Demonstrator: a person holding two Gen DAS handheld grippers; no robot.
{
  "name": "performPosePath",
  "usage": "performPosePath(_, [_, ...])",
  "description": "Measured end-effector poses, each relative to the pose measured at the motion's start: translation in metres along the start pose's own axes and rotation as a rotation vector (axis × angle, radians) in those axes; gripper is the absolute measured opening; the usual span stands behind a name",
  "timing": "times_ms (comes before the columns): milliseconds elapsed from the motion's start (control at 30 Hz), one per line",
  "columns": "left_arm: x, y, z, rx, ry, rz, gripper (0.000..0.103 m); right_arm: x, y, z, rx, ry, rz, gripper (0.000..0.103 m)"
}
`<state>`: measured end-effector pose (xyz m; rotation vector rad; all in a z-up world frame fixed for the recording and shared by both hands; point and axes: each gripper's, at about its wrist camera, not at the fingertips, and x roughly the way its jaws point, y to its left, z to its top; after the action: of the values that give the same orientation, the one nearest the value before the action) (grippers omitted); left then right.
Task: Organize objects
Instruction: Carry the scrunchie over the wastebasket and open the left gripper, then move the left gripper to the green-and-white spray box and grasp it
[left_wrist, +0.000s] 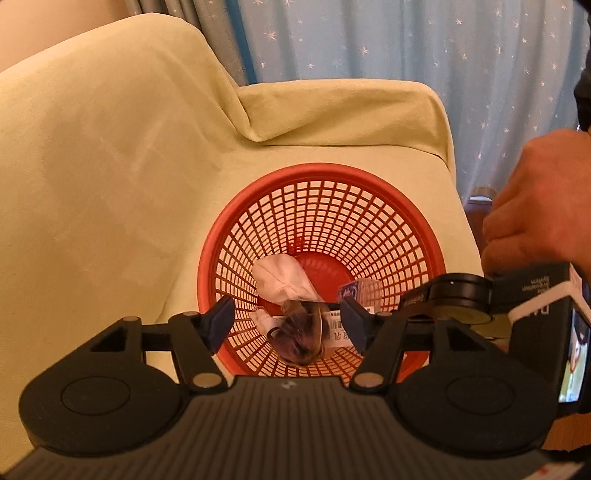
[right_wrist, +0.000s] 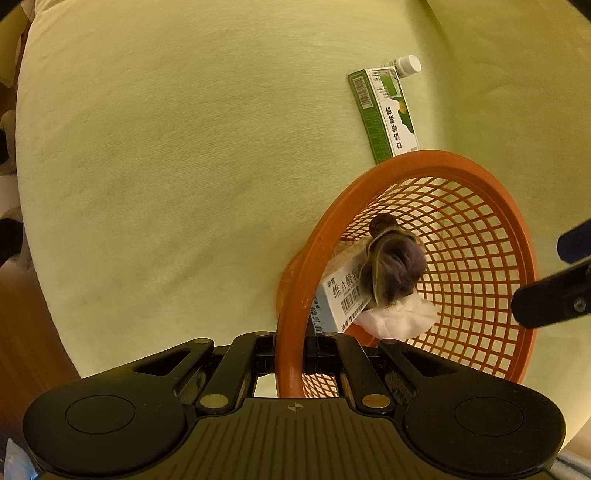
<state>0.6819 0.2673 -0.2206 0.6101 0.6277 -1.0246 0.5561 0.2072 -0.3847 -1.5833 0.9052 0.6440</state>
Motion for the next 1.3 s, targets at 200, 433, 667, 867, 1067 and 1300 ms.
performPosePath(200, [-0.006, 0.003, -0.017, -0.008, 0.026, 0.009, 0.059, 0.001, 0.001, -0.001, -0.004, -0.004, 0.001, 0.0])
performPosePath(433, [-0.013, 0.014, -0.049, -0.052, 0.081, 0.054, 0.059, 0.0, -0.001, -0.003, -0.01, -0.004, 0.002, 0.0])
performPosePath(667, [-0.022, 0.027, -0.091, -0.148, 0.144, 0.114, 0.059, -0.001, 0.001, -0.002, -0.01, -0.001, 0.001, 0.0])
performPosePath(867, [-0.019, 0.04, -0.124, -0.204, 0.204, 0.16, 0.059, -0.001, 0.001, -0.002, -0.009, 0.002, 0.002, 0.0])
performPosePath(1067, [-0.013, 0.05, -0.146, -0.212, 0.244, 0.179, 0.06, -0.002, 0.002, -0.003, -0.011, 0.011, 0.0, 0.0])
performPosePath(1300, [-0.006, 0.059, -0.164, -0.213, 0.274, 0.192, 0.065, -0.004, 0.002, -0.006, -0.009, 0.018, -0.003, 0.0])
